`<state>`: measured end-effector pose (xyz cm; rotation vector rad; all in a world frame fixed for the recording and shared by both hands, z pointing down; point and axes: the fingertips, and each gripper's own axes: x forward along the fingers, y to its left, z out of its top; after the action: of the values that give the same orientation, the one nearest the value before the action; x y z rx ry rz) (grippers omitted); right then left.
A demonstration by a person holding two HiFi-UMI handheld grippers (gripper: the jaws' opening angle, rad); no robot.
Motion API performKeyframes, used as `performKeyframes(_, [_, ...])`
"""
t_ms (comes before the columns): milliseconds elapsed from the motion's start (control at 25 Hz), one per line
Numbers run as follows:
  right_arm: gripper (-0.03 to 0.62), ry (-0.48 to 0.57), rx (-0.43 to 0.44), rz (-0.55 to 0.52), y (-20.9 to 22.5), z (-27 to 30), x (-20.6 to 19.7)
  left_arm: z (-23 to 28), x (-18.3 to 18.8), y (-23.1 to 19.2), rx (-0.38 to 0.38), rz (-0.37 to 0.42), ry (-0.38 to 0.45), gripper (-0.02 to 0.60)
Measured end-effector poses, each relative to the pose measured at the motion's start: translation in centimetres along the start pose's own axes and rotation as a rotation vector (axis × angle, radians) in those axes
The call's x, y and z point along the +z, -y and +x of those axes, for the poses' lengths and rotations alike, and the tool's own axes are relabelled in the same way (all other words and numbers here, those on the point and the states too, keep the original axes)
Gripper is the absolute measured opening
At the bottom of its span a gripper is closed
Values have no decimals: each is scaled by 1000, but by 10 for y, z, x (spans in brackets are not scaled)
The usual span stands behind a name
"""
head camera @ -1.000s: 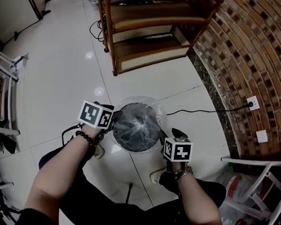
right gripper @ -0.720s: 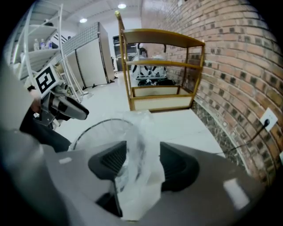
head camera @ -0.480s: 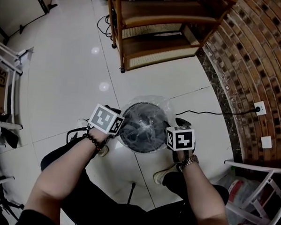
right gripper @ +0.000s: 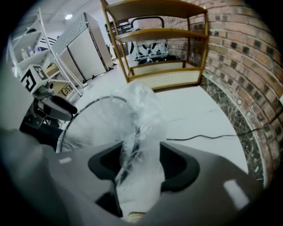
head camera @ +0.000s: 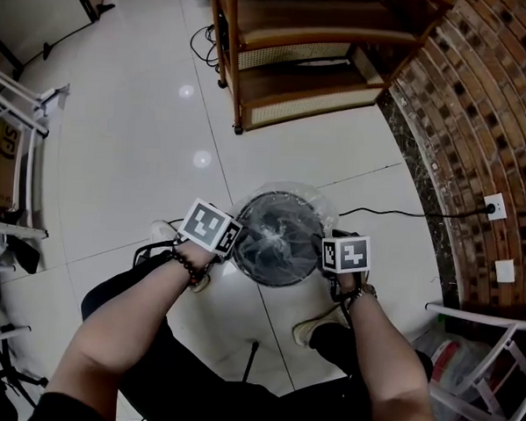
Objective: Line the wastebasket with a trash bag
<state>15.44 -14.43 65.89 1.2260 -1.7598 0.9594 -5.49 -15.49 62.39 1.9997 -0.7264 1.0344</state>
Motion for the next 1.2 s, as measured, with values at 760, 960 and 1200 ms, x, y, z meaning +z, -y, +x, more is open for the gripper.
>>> performKeyframes(760, [273, 163, -31, -56, 7, -68, 28, -27, 28, -3, 97, 58, 78, 236])
performKeyframes(960, [156, 196, 62, -229, -54, -74, 52, -43, 49, 13, 74, 108, 157, 236])
performKeyframes(1200, [9, 81, 111, -152, -78, -16, 42, -47, 64, 36, 43, 249, 183, 125])
